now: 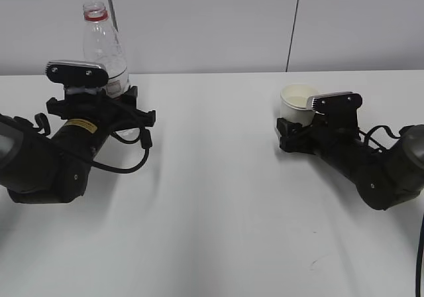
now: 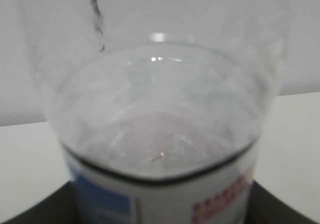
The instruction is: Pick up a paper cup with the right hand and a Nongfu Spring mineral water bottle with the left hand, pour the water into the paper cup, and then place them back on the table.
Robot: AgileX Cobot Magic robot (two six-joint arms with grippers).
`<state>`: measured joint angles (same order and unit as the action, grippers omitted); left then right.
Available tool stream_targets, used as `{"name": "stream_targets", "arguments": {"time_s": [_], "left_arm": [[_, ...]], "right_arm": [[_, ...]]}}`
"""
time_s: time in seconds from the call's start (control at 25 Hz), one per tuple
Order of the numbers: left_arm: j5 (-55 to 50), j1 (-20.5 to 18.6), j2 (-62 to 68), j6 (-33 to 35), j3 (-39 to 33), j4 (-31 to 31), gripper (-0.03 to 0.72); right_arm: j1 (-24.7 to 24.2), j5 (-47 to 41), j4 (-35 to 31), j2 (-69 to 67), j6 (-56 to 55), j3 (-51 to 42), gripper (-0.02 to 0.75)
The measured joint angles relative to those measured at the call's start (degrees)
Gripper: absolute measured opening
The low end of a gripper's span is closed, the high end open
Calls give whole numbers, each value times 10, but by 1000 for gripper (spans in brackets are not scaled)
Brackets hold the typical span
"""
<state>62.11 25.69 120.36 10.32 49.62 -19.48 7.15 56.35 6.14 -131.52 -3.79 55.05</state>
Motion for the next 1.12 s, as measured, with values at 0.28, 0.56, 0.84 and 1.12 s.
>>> {"name": "stream_targets", "arguments": {"time_s": [0.28, 0.56, 0.84, 1.12], "left_arm": [[0, 0, 0, 0, 0, 0, 370], [0, 0, 0, 0, 0, 0, 370], [0, 0, 0, 0, 0, 0, 370], [-27, 0, 3, 0, 24, 1, 370]], "right_arm": [[0, 1, 0, 24, 0, -36, 605], [0, 2, 0, 73, 0, -91, 603], [0, 2, -12, 148, 0, -173, 594], [0, 2, -44, 199, 11, -225, 594]]}}
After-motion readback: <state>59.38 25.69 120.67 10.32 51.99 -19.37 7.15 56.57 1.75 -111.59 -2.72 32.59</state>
